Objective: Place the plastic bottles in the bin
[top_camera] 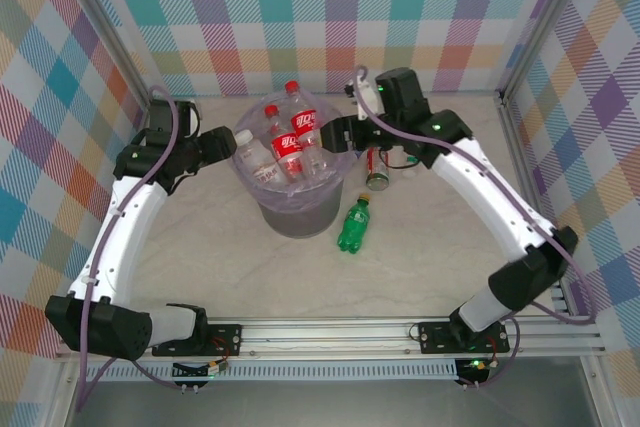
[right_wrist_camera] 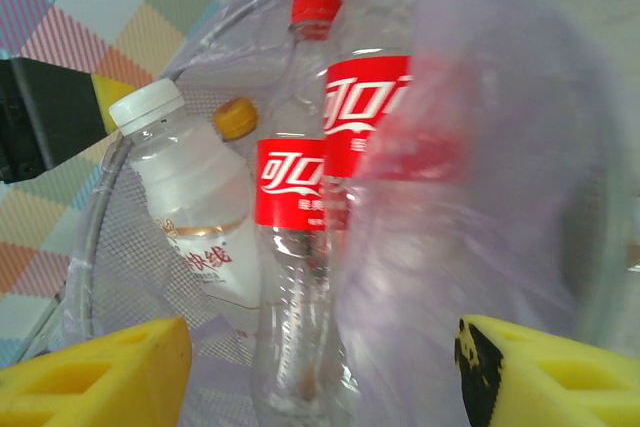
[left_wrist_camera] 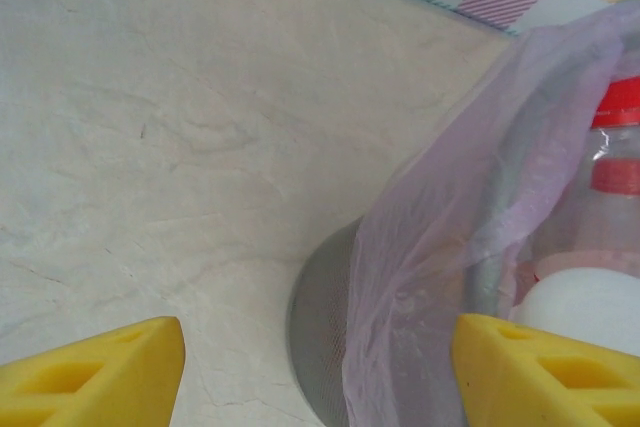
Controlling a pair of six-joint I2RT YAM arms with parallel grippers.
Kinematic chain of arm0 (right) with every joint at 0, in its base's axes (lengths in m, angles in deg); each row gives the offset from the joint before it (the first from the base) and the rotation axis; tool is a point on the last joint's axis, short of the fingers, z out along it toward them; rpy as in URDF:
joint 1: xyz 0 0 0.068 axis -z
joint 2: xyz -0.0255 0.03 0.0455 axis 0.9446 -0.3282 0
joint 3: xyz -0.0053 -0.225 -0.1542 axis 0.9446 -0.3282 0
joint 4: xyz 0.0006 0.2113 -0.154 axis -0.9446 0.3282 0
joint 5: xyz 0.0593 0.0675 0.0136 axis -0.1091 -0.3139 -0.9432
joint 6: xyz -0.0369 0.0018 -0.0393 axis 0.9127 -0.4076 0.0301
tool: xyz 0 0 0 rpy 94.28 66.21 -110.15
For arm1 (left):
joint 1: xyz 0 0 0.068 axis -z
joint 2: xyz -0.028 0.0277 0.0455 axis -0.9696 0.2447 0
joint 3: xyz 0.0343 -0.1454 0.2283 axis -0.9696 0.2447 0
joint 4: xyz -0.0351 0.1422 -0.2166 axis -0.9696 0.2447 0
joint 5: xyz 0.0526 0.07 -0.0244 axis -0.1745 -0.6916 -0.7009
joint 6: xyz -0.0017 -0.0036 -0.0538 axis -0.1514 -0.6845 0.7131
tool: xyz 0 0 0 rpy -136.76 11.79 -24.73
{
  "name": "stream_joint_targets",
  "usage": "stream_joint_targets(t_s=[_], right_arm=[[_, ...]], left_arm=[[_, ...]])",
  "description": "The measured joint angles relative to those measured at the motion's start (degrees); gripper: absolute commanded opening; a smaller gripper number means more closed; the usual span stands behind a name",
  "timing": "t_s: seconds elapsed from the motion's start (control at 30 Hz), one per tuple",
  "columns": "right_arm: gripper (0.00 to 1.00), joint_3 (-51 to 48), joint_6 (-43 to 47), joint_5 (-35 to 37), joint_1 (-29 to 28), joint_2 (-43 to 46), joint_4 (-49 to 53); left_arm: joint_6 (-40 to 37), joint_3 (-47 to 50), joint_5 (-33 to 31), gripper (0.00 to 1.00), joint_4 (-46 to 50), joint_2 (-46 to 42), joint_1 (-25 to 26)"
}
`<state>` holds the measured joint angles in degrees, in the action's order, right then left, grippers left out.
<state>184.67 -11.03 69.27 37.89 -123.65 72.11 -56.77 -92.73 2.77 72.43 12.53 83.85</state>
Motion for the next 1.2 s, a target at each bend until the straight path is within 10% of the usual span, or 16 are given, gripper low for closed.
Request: stream_joint_targets(t_s=[1.2], right_arm=[[0.1,-13.35,-3.61,-0.66,6.01,6.84,-4.28]], left_arm=[[1.29,3.78,0.72,0.71,-8.66,1.14,-0.72]])
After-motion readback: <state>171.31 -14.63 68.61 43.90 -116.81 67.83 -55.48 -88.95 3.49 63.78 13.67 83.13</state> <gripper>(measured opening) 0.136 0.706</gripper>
